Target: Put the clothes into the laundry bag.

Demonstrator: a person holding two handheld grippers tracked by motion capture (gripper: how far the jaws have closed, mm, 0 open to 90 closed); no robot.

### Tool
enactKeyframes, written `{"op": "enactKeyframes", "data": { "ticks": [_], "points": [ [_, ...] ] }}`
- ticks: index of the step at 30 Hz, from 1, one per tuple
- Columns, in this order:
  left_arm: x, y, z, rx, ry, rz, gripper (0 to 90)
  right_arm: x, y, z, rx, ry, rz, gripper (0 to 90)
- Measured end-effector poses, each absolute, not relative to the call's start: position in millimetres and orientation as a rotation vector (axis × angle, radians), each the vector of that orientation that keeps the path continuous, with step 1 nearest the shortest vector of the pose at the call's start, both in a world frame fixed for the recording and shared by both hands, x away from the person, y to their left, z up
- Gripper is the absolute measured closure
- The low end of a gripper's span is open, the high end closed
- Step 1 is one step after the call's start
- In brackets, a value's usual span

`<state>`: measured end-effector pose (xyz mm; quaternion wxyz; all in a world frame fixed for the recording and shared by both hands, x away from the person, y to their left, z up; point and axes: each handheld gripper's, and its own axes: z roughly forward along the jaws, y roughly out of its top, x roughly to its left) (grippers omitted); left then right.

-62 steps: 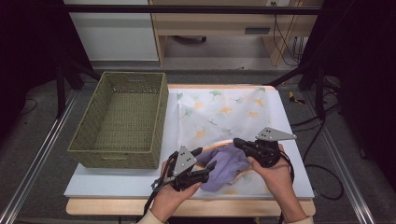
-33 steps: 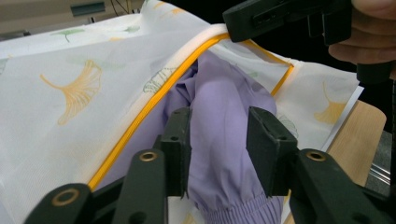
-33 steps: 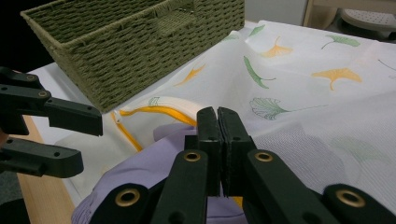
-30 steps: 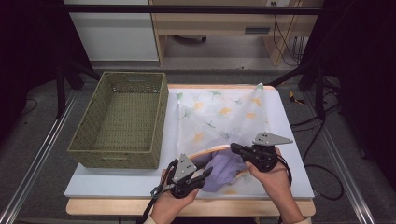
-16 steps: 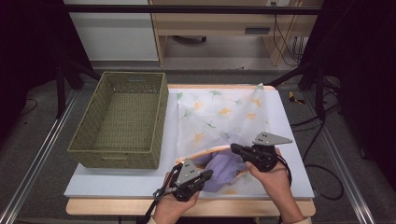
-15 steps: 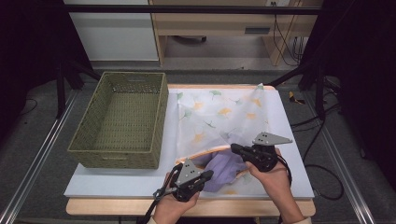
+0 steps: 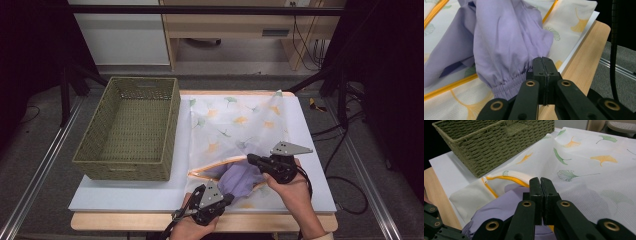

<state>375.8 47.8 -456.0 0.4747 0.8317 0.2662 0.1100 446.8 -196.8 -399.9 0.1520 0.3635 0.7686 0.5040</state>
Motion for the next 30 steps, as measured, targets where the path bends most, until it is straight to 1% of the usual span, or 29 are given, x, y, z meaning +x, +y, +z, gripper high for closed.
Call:
{"op": "enactKeyframes", "data": {
  "ticks": [12,30],
  "points": [
    [382.8,45.4,-468.3,2.060,0.668,0.308,90.0,447.4,-194.7,-401.8,1.041,2.219,1.437,89.1],
    [400.7,41.0,-472.7,2.065,0.705,0.327,90.0,449.8,-193.1,-406.8,1.073,2.236,1.396,89.1]
  ]
}}
